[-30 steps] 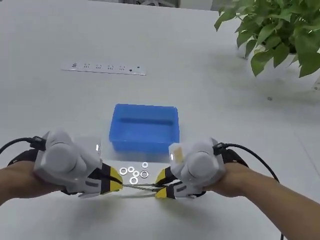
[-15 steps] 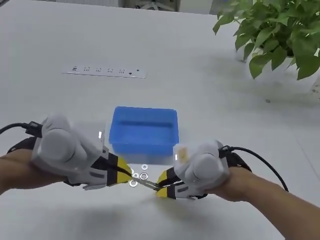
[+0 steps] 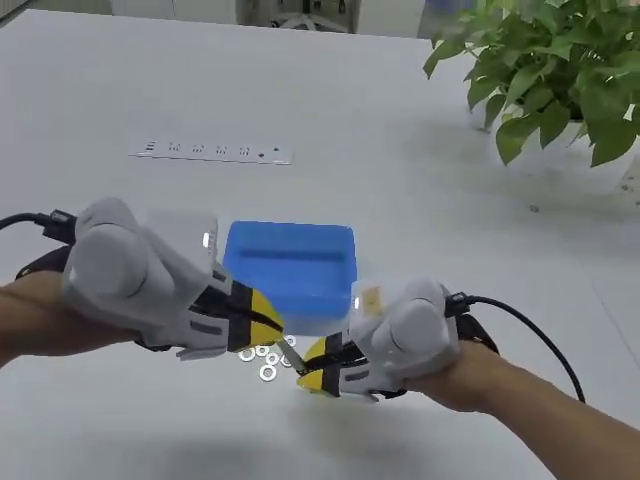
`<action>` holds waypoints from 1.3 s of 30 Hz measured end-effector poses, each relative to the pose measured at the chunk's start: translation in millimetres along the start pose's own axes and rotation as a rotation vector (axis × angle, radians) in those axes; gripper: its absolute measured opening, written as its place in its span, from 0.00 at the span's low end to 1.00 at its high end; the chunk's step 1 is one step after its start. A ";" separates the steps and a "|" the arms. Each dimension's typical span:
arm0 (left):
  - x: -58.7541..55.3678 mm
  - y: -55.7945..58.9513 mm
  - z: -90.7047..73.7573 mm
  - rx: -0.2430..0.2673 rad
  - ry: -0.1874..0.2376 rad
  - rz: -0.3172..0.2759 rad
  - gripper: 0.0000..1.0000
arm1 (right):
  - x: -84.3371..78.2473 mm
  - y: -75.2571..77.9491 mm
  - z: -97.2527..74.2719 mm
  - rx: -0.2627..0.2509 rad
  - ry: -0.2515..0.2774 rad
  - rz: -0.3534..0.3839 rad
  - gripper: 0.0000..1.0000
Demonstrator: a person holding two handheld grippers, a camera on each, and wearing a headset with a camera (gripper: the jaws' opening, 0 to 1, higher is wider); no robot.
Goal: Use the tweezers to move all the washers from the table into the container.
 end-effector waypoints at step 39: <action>-5.1 8.0 14.5 -0.077 0.016 0.034 0.06 | 5.0 -10.8 14.0 0.004 0.028 -0.020 0.11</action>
Point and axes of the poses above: the centre of the closed fingertips' face, and the gripper's own axes: z roughly forward along the fingers, y roughly to its right, x roughly out of its top, the point moved 10 cm from there along -z, roughly backward along the fingers, and after that the axes turned 10 degrees about -y, right-handed, at the moved point
